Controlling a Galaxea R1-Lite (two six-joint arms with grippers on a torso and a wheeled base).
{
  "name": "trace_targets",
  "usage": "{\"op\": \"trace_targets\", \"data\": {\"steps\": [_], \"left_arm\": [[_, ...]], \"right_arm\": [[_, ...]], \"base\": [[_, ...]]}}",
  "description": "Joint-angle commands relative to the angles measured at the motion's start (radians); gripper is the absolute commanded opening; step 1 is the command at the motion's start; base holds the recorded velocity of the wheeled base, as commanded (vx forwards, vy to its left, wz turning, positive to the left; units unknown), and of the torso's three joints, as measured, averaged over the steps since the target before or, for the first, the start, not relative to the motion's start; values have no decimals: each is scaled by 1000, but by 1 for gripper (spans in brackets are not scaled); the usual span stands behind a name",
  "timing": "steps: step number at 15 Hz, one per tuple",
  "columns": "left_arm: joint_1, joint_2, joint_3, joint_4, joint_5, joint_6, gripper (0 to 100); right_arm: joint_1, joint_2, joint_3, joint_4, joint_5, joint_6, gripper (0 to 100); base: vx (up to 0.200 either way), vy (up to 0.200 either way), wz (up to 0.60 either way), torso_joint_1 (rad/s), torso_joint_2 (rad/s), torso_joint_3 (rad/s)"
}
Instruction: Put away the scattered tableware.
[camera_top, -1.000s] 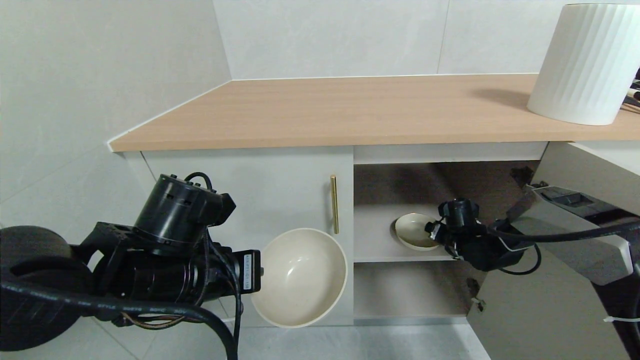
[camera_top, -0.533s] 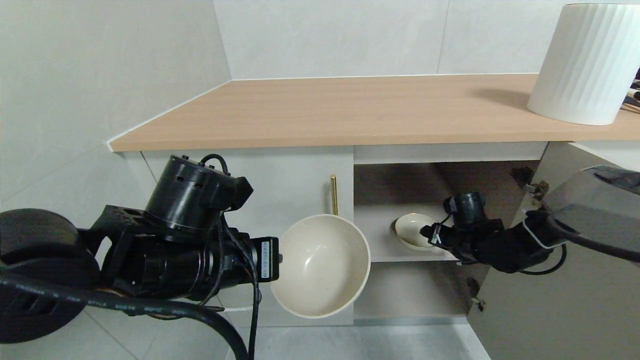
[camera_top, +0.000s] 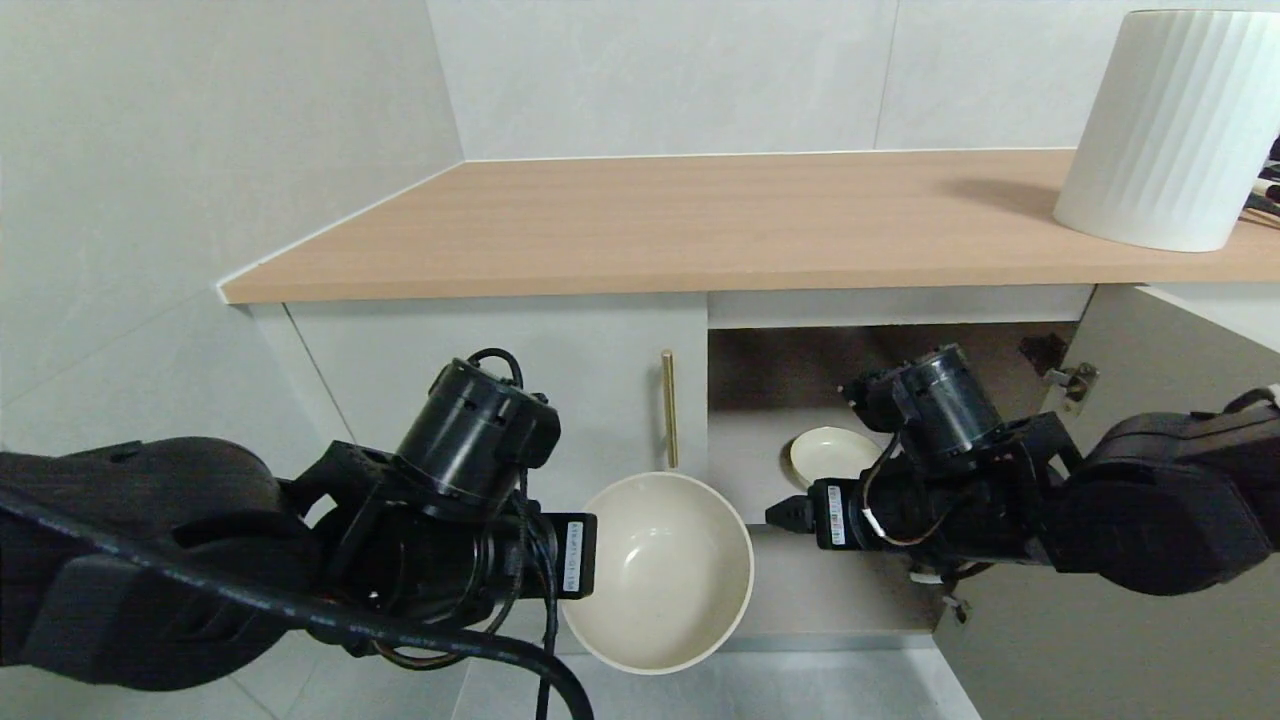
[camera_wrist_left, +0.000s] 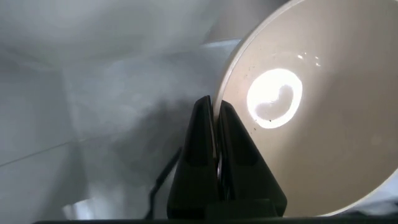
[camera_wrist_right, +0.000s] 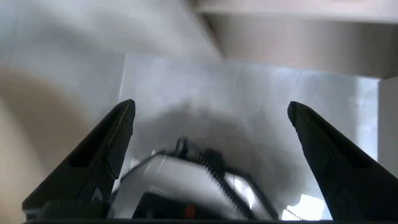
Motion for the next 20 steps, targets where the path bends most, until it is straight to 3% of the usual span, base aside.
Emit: {"op": "trace_targets", "data": {"steps": [1,7,14,19,20], "left_arm": [[-16,51,5,1,25,0,0],[-33,68,5,1,42,0,0],[-82,56,4,1,88,-2,0],[-91,60,5,1,88,-4,0],[-93,62,5,1,88,-4,0]], "right_arm": [[33,-61,8,5,13,0,100],[122,-120,69,3,71,-26,100],[168,-8,69,-4,-14,-73,100],[170,34,64,-60,-41,-64,100],[170,33,64,-60,-41,-64,0]], "base": [[0,0,0,0,0,0],[0,0,0,0,0,0],[0,0,0,0,0,0],[0,0,0,0,0,0],[0,0,0,0,0,0]]}}
